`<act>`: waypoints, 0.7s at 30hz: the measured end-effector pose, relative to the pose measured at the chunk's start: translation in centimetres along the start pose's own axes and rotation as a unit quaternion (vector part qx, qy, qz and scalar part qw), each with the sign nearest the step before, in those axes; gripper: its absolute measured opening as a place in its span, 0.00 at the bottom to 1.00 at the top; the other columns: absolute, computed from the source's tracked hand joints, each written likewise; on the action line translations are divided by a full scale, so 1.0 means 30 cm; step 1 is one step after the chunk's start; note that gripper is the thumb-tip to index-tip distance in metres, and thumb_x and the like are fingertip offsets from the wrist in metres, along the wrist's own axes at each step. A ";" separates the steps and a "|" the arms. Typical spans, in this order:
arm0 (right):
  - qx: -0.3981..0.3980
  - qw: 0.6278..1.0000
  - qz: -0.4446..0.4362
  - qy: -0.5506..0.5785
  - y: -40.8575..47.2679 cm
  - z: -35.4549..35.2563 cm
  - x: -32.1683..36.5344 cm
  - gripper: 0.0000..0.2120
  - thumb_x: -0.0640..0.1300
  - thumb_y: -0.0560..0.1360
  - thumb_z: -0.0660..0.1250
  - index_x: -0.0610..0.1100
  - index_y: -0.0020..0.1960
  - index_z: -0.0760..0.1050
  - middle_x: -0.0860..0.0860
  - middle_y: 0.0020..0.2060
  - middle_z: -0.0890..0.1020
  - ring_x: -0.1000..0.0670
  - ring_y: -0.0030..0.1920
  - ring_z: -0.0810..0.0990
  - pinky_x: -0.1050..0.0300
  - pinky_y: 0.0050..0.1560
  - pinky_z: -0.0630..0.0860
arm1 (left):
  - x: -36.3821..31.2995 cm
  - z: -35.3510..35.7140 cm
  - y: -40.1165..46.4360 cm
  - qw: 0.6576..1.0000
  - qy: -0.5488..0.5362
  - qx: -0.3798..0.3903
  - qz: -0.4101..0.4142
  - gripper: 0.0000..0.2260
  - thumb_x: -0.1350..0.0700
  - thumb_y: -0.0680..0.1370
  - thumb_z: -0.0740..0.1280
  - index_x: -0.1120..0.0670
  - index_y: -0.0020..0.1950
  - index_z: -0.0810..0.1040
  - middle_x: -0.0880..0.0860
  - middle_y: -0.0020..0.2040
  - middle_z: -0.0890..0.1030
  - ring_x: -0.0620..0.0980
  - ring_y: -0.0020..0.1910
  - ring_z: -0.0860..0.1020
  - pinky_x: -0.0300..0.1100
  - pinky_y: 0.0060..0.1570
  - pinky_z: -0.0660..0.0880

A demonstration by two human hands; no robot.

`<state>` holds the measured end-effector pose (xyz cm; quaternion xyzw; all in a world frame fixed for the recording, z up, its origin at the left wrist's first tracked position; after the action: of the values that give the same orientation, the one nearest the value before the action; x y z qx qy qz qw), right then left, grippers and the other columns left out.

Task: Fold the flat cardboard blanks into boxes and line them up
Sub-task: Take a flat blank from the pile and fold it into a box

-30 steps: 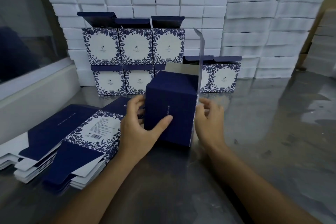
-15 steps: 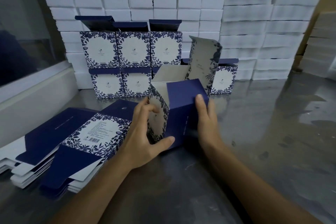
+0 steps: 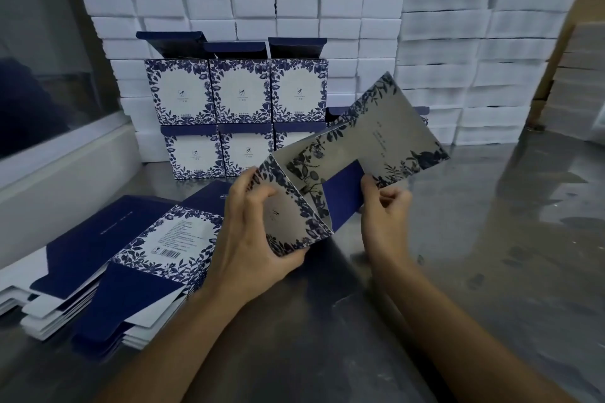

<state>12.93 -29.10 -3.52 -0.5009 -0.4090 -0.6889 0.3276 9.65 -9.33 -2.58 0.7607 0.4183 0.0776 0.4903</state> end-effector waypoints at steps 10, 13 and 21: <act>0.035 0.996 0.022 -0.074 0.000 -0.010 -0.001 0.21 0.45 0.83 0.60 0.40 0.33 0.68 0.48 0.23 0.69 0.53 0.23 0.65 0.62 0.25 0.63 | -0.006 -0.003 0.010 0.998 0.059 0.012 0.025 0.44 0.48 0.57 0.83 0.53 0.66 0.63 0.60 0.74 0.60 0.58 0.73 0.62 0.49 0.52 0.75; 0.043 0.997 0.016 -0.062 -0.006 -0.006 0.008 0.22 0.46 0.84 0.60 0.41 0.31 0.67 0.50 0.22 0.69 0.55 0.22 0.64 0.65 0.24 0.63 | -0.007 -0.006 0.008 0.997 0.070 0.007 0.032 0.43 0.49 0.58 0.83 0.53 0.66 0.63 0.61 0.73 0.61 0.59 0.73 0.62 0.60 0.54 0.78; 0.156 0.984 0.051 -0.066 -0.040 0.037 0.024 0.28 0.46 0.84 0.60 0.47 0.25 0.63 0.52 0.20 0.65 0.53 0.23 0.61 0.62 0.26 0.61 | -0.002 -0.015 0.011 0.994 0.107 -0.011 0.032 0.43 0.51 0.56 0.83 0.54 0.65 0.64 0.63 0.72 0.62 0.63 0.71 0.64 0.64 0.60 0.72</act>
<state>12.16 -27.62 -2.93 -0.5078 -0.5065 -0.5644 0.4086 9.57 -9.12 -2.08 0.7554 0.4434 0.1790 0.4480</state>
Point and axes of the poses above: each hand's wrist, its own y-axis towards the middle knuckle, its own z-axis out of the palm, x = y × z, the point moved 3 cm from there along y, towards the middle knuckle
